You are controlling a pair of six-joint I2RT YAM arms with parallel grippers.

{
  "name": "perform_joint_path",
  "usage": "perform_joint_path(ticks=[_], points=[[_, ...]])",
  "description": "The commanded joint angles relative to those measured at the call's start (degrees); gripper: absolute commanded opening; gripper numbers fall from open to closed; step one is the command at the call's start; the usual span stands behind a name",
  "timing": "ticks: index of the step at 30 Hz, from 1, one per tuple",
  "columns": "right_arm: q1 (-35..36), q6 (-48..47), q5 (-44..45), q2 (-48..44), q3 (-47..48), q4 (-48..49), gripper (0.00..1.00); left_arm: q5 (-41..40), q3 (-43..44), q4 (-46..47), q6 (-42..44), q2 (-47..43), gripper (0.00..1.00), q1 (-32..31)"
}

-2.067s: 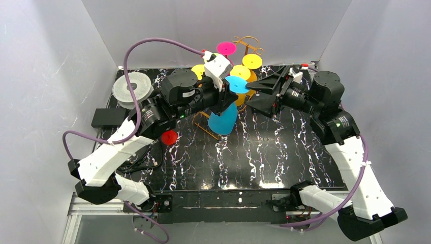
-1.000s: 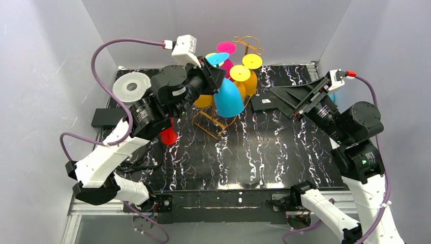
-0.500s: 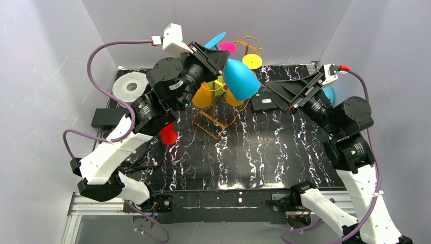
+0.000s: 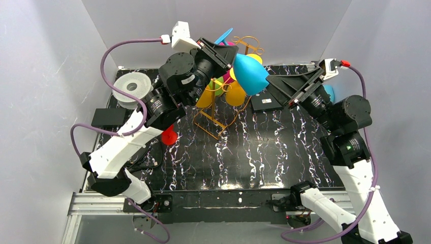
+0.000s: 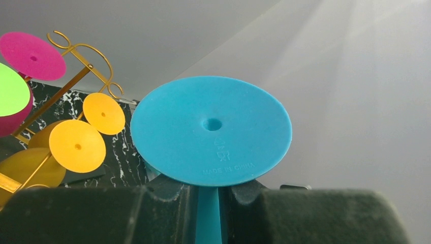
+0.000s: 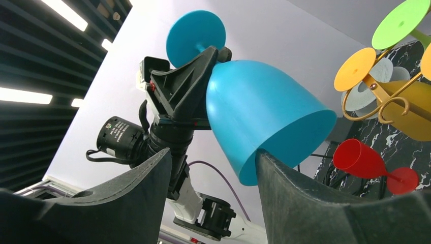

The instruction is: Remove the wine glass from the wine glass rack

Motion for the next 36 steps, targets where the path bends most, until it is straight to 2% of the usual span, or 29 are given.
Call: perform_joint_path(ticks=[1,17,28,34,36], points=[[-0.2,0.54,-0.73,0.81,0.26,5.44,0.67,-1.7,3.72,6.81,-1.45,-0.73,0.0,0.32],[-0.18,6.19,-0.56,2.17,-2.19,13.87,0.43,-2.57,1.85,8.67,-2.94,-1.43,0.0,0.3],[-0.21,8.57,0.14,2.81,-2.65,17.03,0.31,-2.88,-0.03,9.97,-3.94,-2.14,0.0,0.36],[-0.18,9.43,-0.42,3.35,-2.66,17.42,0.02,-3.42,-1.04,9.4,-3.54,-3.24,0.0,0.37],[-0.18,9.47,-0.45,3.47,-2.65,17.54,0.01,-3.63,-1.44,9.48,-3.46,-3.62,0.0,0.34]])
